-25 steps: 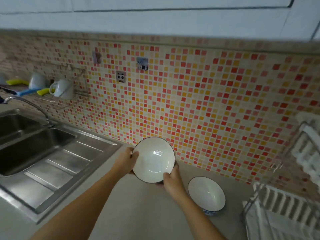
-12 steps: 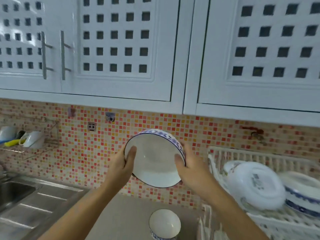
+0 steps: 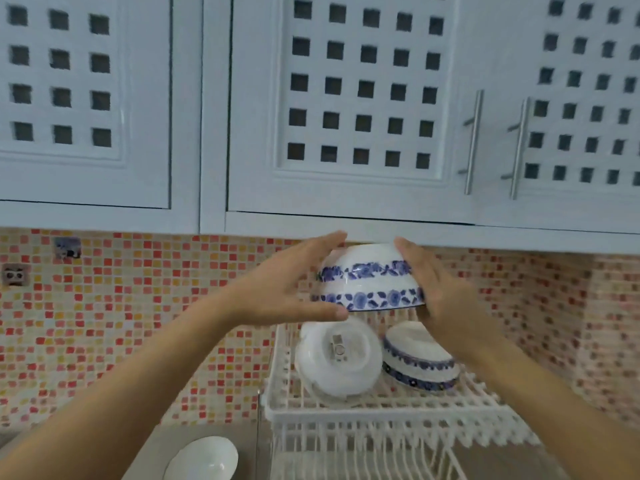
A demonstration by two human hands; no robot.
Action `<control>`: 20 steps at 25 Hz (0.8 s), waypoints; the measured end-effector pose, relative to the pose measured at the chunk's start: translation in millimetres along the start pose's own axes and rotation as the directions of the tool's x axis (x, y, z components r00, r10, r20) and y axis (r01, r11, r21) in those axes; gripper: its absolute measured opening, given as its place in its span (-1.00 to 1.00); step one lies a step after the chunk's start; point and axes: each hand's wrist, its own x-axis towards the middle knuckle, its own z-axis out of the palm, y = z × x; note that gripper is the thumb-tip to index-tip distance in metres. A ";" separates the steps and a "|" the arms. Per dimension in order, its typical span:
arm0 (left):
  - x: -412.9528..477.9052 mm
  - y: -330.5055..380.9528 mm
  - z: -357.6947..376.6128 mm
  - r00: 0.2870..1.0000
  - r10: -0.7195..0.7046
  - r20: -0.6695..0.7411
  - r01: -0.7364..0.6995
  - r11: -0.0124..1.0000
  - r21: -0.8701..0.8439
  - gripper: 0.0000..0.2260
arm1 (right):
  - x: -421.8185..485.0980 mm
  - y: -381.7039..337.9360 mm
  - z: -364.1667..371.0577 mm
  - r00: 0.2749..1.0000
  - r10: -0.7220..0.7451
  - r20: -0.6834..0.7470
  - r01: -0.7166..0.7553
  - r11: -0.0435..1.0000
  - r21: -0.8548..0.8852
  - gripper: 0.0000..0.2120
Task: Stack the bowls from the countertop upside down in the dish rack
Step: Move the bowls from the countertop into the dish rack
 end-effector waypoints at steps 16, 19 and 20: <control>135.2 35.3 133.2 0.982 0.080 0.169 -0.146 0.891 0.429 -0.17 | -56.6 188.8 30.7 0.907 -0.085 0.412 0.040 0.992 0.118 -0.19; 142.3 28.5 151.2 0.982 0.028 0.187 -0.110 0.891 0.441 -0.19 | -57.0 201.0 41.5 0.824 -0.079 0.561 0.008 0.992 0.128 -0.10; 143.8 27.4 155.9 0.982 0.015 0.190 -0.099 0.891 0.442 -0.19 | -57.4 202.5 45.9 0.820 -0.070 0.568 -0.020 0.988 0.151 -0.07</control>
